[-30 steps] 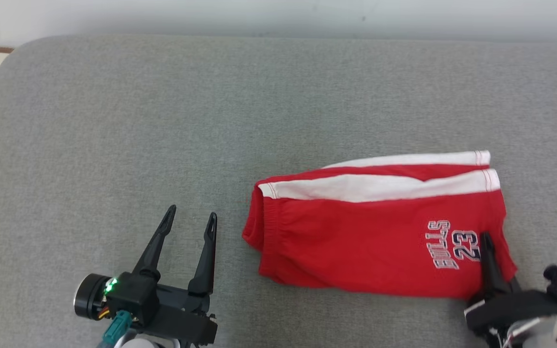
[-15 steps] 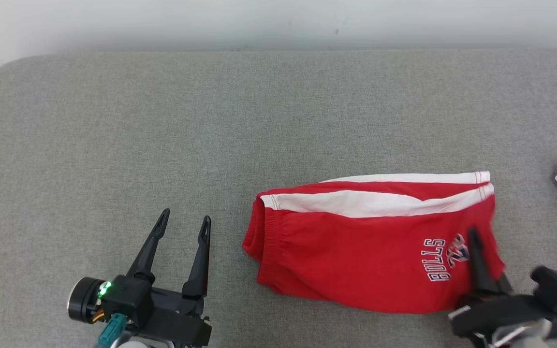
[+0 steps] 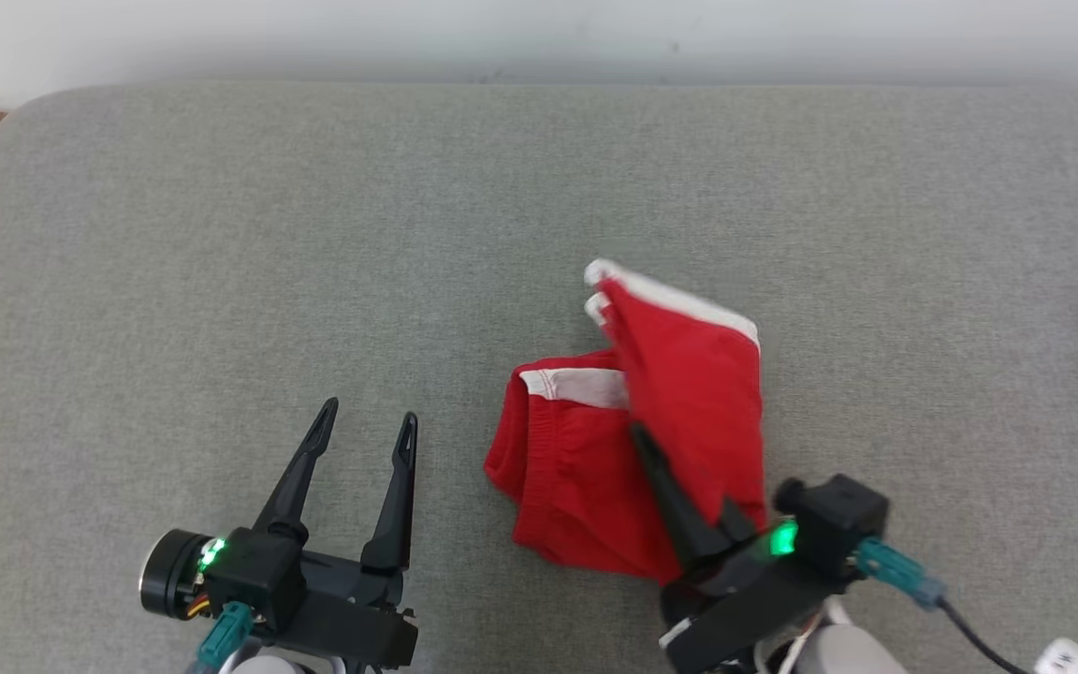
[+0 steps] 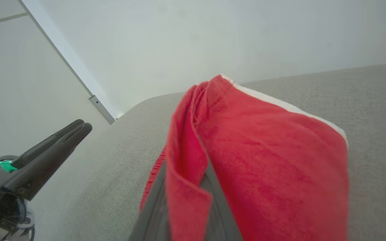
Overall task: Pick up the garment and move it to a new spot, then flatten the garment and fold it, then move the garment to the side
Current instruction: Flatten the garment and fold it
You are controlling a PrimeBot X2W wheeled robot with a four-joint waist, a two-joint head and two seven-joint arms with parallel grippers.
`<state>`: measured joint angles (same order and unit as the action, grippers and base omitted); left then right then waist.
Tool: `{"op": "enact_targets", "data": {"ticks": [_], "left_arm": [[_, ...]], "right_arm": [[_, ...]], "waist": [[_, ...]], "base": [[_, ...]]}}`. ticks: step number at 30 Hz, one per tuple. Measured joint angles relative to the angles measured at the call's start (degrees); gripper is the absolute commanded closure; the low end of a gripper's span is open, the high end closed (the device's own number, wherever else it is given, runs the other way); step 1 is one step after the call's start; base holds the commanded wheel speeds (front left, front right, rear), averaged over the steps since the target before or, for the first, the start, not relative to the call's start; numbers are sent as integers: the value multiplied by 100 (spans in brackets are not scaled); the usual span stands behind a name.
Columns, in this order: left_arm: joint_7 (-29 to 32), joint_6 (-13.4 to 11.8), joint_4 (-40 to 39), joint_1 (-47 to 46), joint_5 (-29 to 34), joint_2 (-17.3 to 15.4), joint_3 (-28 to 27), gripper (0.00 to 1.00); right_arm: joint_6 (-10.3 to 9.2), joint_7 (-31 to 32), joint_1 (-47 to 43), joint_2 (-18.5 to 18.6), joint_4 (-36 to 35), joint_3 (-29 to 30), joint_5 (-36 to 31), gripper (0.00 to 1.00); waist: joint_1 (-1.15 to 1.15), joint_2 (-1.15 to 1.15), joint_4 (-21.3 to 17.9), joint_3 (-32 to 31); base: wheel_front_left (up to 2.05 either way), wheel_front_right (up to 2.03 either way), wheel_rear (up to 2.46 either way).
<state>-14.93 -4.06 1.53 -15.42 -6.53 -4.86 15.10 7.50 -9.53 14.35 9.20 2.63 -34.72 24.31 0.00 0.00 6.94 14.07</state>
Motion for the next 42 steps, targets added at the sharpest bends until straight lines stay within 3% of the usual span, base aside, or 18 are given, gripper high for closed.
{"op": "enact_targets", "data": {"ticks": [9, 10, 11, 12, 20, 29, 33, 42], "left_arm": [[0, -24, -18, -20, 0, 20, 8, 0], [0, -25, -15, -22, 0, 23, 9, 0], [0, -26, -15, -26, 0, 25, 10, 0], [0, -33, -14, -33, 0, 27, 10, 0], [0, -41, -19, -46, 1, 30, -32, 0], [0, -56, -38, -32, 3, -4, -127, 0], [0, -67, -53, 8, 13, -35, -163, 0], [0, -147, -122, 109, 102, -146, -261, 0]], "right_arm": [[-1, -56, 469, -78, 782, -769, 272, 100], [-1, -25, 518, -83, 886, -835, 303, 76], [-2, -10, 565, -76, 949, -922, 305, 12], [-2, 0, 611, -78, 989, -1027, 342, 0], [-2, -16, 729, 70, 967, -1578, 307, 0], [-1, 170, 491, 545, -27, -1949, 450, 0], [-2, 98, 267, 645, -467, -1526, 510, 0], [-2, -59, -288, 530, -878, 524, 26, 0]], "waist": [[0, 0, 99, 109], [0, 0, 104, 119], [0, 0, 108, 128], [0, 0, 111, 137], [0, 0, 77, 142], [0, 0, -18, 39], [0, 0, -80, -24], [0, 0, -180, -260]], "base": [[0, 0, 0], [0, 0, 0], [0, 0, 0], [0, 0, 0], [0, 0, 0], [0, 0, 0], [0, 0, 0], [0, 0, 0]]}}
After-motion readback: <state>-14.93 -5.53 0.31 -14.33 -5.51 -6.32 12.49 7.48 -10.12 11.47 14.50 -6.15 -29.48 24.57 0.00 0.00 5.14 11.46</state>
